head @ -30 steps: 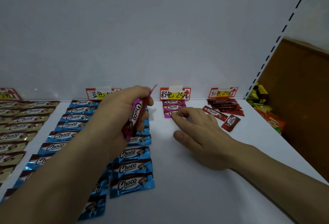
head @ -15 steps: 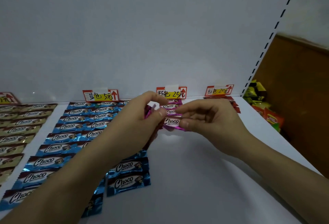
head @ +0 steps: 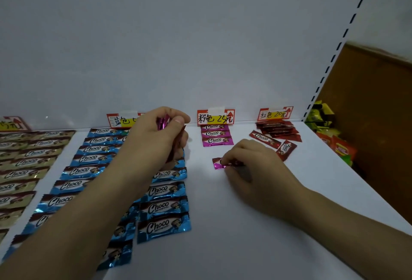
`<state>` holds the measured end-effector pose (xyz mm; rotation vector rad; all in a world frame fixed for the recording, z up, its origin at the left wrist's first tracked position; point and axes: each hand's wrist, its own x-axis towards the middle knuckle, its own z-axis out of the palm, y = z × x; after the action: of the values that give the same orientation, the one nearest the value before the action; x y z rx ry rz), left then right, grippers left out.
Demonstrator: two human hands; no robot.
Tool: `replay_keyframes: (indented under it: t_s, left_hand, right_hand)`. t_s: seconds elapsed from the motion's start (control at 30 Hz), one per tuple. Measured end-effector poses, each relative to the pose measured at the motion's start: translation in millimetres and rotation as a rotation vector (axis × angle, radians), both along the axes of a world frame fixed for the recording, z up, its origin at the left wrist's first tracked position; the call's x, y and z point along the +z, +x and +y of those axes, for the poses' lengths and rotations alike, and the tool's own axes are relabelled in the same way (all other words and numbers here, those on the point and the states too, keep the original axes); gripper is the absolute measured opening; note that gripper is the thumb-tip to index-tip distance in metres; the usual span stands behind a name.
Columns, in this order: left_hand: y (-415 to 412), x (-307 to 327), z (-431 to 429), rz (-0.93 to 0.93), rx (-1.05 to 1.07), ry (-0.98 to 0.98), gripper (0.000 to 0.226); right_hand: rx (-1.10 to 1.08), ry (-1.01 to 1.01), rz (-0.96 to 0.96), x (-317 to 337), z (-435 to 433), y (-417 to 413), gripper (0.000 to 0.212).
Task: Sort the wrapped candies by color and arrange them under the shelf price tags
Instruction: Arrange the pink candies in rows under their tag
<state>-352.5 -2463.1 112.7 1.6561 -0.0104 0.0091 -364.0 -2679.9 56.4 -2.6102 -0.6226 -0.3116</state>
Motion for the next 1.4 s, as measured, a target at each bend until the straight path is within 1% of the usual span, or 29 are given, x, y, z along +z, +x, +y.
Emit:
replay_keyframes:
  t_s: [0.13,0.23,0.37,0.53,0.63,0.67,0.7,0.73,0.8,0.87,0.9,0.93,1.0,1.1,1.17,1.23,1.27,1.33,1.37,1.4]
  left_hand:
    - [4,-2,1,0.008,0.093,-0.066,0.024]
    - [7,-3,1,0.068,0.156,-0.171,0.024]
    - [9,-3,5,0.095,0.236,-0.226,0.020]
    - [8,-4,5,0.096,0.266,-0.221,0.018]
    - [5,-2,0,0.042,0.246,-0.137,0.023]
    - [4,-1,-3,0.050,0.250,-0.134,0.024]
    - [3,0,-6,0.080,0.253,-0.148,0.024]
    - [2,0,-8,0.101,0.250,-0.156,0.024]
    - [-1,-2,-13,0.087,0.202,-0.100,0.021]
    - [-6,-7,-18,0.005,0.122,-0.026,0.018]
    - [-9,-9,-20,-0.051,0.097,0.028,0.018]
    - [-10,-12,-22,-0.102,0.088,0.089,0.018]
    - [-11,-15,-24,-0.173,0.087,0.184,0.020]
    - [-11,-13,-27,-0.187,0.047,0.191,0.023]
    - [-13,-12,-30,-0.189,0.021,0.185,0.023]
    - [-16,-11,-33,-0.181,-0.007,0.181,0.024]
    - [-17,-9,-34,-0.162,-0.023,0.161,0.025]
    - [-18,-8,-35,-0.081,-0.036,0.056,0.031]
    - [-16,-6,-34,-0.026,-0.027,-0.021,0.031]
    - [-13,-5,-32,0.023,-0.007,-0.102,0.027]
  right_hand:
    - [0.016,-0.110,0.061,4,4,0,0.037]
    - [0.014,-0.181,0.047,6,6,1,0.041]
    - [0.009,-0.208,0.052,9,8,0,0.044]
    - [0.031,-0.232,0.040,10,7,1,0.042]
    - [0.040,-0.246,0.056,8,7,3,0.045]
    - [0.041,-0.230,0.047,7,7,3,0.045]
    - [0.036,-0.179,0.028,8,8,2,0.046]
    - [0.027,-0.080,0.000,10,8,1,0.044]
    - [0.037,0.235,0.008,15,10,-2,0.036]
    - [0.134,0.570,0.172,23,13,-6,0.027]
    - [0.178,0.682,0.248,27,14,-7,0.027]
    - [0.203,0.748,0.287,29,14,-9,0.029]
    - [0.200,0.832,0.337,33,15,-11,0.033]
    - [0.156,0.904,0.415,39,14,-12,0.043]
    - [0.155,0.907,0.453,41,12,-13,0.041]
    - [0.159,0.909,0.475,41,11,-13,0.033]
    - [0.151,0.904,0.474,41,10,-12,0.028]
    - [0.109,0.890,0.447,43,6,-10,0.020]
    - [0.077,0.861,0.413,44,4,-8,0.019]
    - [0.034,0.776,0.351,41,-1,-5,0.022]
